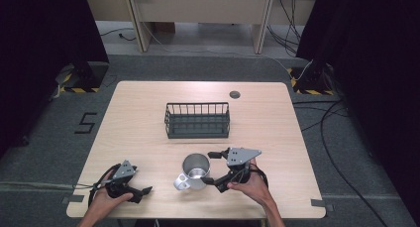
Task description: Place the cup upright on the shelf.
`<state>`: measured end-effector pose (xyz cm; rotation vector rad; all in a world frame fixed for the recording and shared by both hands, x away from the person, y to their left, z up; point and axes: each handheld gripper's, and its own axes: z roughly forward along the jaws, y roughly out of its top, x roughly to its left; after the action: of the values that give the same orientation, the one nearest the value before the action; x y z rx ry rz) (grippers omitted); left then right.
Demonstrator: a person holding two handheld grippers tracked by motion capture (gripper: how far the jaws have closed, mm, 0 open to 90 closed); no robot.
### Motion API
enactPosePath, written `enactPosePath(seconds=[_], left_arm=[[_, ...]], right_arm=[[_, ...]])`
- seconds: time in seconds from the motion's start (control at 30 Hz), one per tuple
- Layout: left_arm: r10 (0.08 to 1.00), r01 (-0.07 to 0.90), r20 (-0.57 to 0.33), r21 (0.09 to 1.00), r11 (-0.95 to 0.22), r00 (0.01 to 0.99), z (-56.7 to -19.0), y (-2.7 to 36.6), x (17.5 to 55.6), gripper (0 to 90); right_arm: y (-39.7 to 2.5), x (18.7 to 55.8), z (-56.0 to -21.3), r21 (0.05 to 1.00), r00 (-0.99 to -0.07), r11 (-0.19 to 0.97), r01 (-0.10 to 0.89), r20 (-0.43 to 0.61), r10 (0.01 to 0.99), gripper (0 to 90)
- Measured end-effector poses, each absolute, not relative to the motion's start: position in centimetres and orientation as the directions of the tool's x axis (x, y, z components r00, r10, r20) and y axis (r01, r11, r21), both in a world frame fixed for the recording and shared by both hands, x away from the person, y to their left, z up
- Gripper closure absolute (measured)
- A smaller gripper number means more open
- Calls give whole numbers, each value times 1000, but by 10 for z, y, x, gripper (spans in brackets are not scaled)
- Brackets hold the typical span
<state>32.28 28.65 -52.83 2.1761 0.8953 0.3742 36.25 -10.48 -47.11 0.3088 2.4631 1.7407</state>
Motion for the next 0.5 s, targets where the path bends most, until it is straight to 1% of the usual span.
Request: enactPosePath(seconds=[0.2,0.23,0.33,0.43,0.5], left_arm=[[700,484,-11,730,-482,714,-528,287,323,0],[700,484,-11,730,-482,714,-528,287,323,0],[700,484,-11,730,-482,714,-528,286,323,0],[701,483,-11,732,-481,713,-529,286,323,0],[700,484,-11,730,-482,714,-528,287,323,0]], right_arm=[[-96,371,-475,946,-983,311,92,36,181,124],[-90,373,-476,945,-983,314,91,34,182,94],[-82,372,-476,945,-980,311,99,38,197,67],[-78,369,-476,944,-975,315,97,28,219,60],[-75,364,-477,942,-965,318,106,21,261,58]])
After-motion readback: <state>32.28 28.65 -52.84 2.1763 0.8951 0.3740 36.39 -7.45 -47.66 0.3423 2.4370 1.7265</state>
